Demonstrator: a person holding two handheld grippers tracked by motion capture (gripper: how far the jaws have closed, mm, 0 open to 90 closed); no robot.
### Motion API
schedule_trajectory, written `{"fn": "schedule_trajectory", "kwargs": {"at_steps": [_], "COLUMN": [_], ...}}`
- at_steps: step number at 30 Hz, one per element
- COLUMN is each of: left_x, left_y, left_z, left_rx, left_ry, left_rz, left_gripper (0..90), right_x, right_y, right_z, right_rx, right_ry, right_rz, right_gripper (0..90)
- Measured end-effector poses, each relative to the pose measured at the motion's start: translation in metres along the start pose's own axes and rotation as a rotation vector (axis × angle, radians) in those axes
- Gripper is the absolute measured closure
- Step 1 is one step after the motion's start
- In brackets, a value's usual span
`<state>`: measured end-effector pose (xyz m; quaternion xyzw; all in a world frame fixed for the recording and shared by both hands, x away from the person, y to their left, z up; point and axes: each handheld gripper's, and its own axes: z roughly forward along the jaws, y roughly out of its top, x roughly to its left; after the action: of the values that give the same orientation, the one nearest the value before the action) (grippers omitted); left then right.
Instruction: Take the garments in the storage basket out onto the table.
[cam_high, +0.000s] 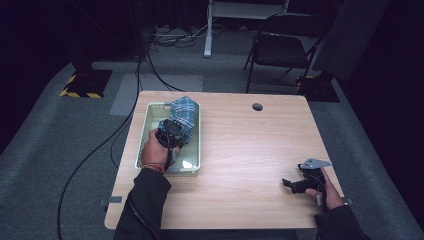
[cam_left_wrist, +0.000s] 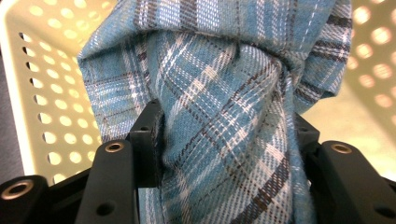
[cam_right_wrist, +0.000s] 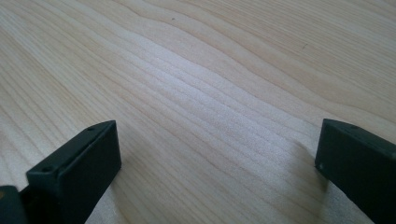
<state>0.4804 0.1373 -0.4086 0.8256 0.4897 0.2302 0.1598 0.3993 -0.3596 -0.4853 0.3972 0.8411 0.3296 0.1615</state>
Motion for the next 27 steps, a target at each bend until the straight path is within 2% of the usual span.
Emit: {"fn": "schedule_trajectory", "kwargs": {"at_steps": [4,20,27], "left_x": [-0.001,-0.015,-0.024], "left_y": [-0.002,0.002,0.007], "left_z": [-0.01,-0.036,-0.05], "left_rx": [-0.039,-0.115,-0.148], "left_ry": [-0.023,-0.057,-0.093], "left_rz": [-0.009,0.023,0.039], "left_gripper": [45.2,45.3,45.3], "right_x": [0.0,0.0,0.0], "right_y": [0.0,0.0,0.0], "right_z": [0.0,0.0,0.0], "right_rx": [0.0,0.0,0.0], "right_ry": [0.0,0.0,0.0], "right_rz": [0.0,0.0,0.0], "right_gripper": [0.1,0.1,0.1]}}
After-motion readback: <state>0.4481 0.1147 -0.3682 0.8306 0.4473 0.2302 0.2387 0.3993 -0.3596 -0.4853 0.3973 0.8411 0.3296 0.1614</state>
